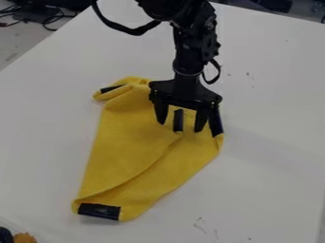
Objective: Unfold the cloth from top right to bottom left
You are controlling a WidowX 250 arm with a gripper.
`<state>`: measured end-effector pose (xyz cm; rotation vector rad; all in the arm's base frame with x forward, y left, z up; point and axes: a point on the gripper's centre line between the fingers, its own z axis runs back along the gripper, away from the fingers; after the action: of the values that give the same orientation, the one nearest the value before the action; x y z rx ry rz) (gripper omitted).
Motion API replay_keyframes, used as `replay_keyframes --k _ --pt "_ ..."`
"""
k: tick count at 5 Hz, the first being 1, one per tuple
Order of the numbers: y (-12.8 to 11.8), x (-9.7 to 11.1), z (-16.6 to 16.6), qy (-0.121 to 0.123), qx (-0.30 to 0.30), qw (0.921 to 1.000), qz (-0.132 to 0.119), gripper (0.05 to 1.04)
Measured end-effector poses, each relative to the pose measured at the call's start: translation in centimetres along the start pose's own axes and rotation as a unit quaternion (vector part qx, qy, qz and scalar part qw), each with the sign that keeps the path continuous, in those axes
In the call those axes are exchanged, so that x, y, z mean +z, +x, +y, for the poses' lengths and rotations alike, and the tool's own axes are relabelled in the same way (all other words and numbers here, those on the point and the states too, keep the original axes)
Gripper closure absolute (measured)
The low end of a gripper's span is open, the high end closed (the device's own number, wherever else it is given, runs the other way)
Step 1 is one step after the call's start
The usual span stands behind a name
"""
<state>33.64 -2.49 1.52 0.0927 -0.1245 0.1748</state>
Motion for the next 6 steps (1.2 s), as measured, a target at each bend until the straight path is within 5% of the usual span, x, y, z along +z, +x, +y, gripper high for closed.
replay_keyframes --k 1,4,6 --pt "0.24 -0.08 0.14 -0.004 -0.001 1.0 0.001 0.217" --pt "0.65 -0.04 0.23 -0.003 -0.007 0.9999 0.006 0.843" --pt "0.95 0.16 0.68 -0.001 -0.007 0.9999 0.008 1.03"
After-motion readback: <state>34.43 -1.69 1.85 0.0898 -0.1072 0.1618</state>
